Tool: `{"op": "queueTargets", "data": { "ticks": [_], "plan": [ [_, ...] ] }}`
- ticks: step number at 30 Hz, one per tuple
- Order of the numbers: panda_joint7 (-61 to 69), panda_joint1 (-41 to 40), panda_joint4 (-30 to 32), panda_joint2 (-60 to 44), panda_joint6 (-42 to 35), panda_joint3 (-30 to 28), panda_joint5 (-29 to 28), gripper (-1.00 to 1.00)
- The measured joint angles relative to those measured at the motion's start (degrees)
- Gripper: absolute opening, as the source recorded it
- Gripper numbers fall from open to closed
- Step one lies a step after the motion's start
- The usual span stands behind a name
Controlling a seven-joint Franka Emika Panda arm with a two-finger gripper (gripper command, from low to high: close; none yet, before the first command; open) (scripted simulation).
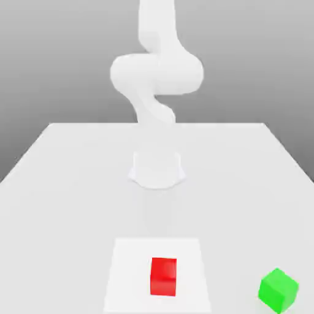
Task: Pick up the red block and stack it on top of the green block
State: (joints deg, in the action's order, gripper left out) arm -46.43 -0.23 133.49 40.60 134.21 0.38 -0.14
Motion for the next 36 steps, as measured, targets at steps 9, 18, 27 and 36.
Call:
{"op": "queueTargets", "data": {
  "ticks": [9,18,27,36],
  "plan": [
    [-2.24,-0.55,6.23,-19.06,8.84,1.11,-0.64,0.0],
    [-4.22,-0.49,12.34,-37.75,17.5,1.58,-0.99,0.0],
    [-5.37,0.21,14.34,-56.42,29.49,1.09,-1.25,0.0],
    [-5.55,0.19,14.21,-57.49,30.4,1.09,-1.46,-1.0]
  ]
}}
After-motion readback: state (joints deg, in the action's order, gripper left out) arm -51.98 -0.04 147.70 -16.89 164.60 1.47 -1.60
